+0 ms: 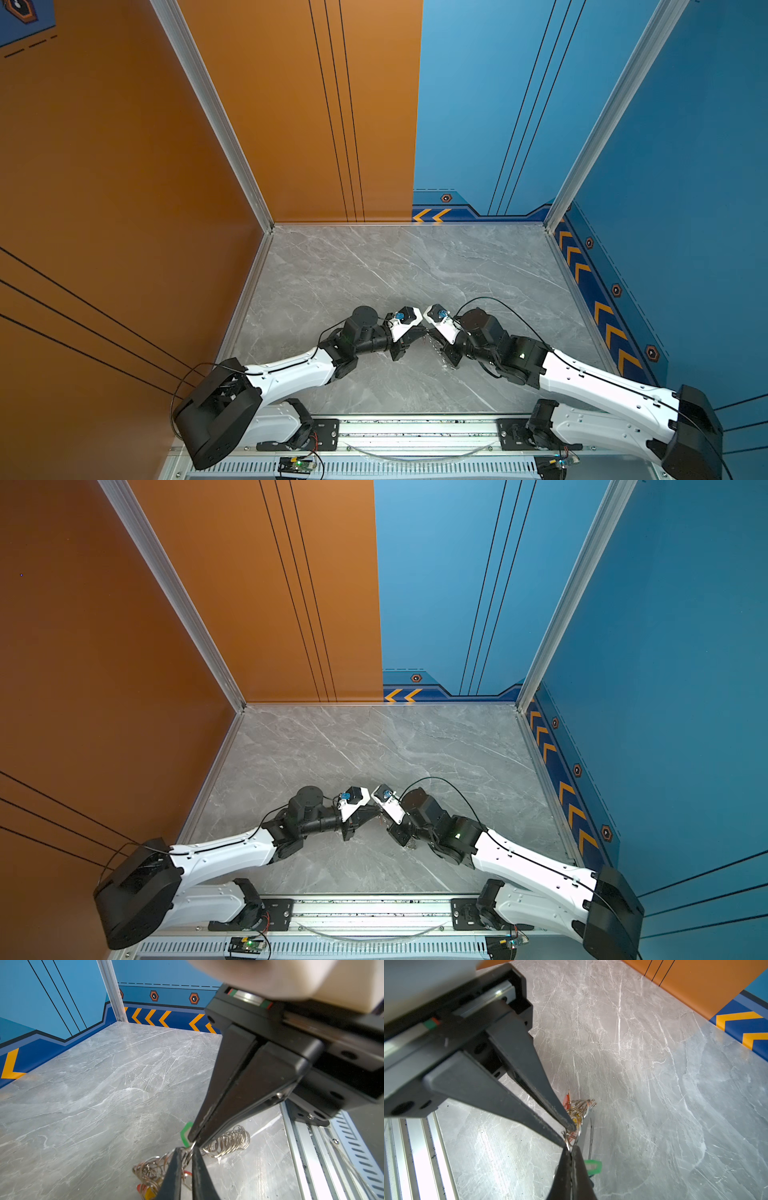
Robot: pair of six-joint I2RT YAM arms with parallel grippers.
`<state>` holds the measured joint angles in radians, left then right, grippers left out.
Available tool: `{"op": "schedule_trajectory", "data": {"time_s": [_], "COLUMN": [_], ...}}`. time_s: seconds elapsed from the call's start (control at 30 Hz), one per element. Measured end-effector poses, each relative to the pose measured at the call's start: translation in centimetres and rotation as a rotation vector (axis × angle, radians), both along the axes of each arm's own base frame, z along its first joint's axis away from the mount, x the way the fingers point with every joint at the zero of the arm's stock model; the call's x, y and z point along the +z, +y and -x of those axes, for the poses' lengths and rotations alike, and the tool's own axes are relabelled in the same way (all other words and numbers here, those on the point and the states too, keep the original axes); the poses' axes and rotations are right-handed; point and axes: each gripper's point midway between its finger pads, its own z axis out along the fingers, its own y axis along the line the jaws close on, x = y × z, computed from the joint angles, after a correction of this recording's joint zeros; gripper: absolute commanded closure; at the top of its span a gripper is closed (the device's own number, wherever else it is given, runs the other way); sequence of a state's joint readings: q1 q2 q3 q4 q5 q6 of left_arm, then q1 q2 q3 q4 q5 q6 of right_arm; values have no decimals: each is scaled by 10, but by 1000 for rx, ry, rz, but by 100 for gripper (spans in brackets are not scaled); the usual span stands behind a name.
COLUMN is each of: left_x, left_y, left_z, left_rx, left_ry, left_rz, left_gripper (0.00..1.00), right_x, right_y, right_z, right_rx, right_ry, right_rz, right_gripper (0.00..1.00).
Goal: Put the keys on the keyring
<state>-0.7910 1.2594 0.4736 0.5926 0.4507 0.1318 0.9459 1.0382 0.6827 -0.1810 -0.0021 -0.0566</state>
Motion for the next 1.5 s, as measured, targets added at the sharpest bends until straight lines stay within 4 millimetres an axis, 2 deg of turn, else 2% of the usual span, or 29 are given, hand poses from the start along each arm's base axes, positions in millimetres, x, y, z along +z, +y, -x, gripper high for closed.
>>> {"op": "schedule_trajectory", "data": {"time_s": [0.13, 0.57, 0.93, 1.27, 1.43, 1.47, 1.5], "left_x": [-2, -4, -1, -1, -1, -1, -1], "left_y": [0, 0, -2, -1, -1, -1, -1], "left_z": [0, 1, 9, 10, 11, 11, 11], "left_rx": [-3, -18, -74, -81, -83, -83, -82], "left_ry": [3, 12, 23, 37, 49, 50, 53], "left_rz": [-4, -5, 11, 17, 21, 22, 22], "left_gripper": [83, 82, 83, 97, 100, 100, 100], "right_x": [-1, -3, 0, 4, 4, 4, 4], "right_y": [-1, -1, -1, -2, -3, -3, -3], "right_z": [1, 2, 6, 9, 8, 8, 8], "right_rx": [0, 5, 44, 60, 60, 61, 59], "right_ry": [3, 4, -6, -16, -21, -22, -24], "right_rz": [6, 14, -34, -63, -58, -58, -56], "right_gripper": [100, 100, 100, 100, 100, 98, 88]}}
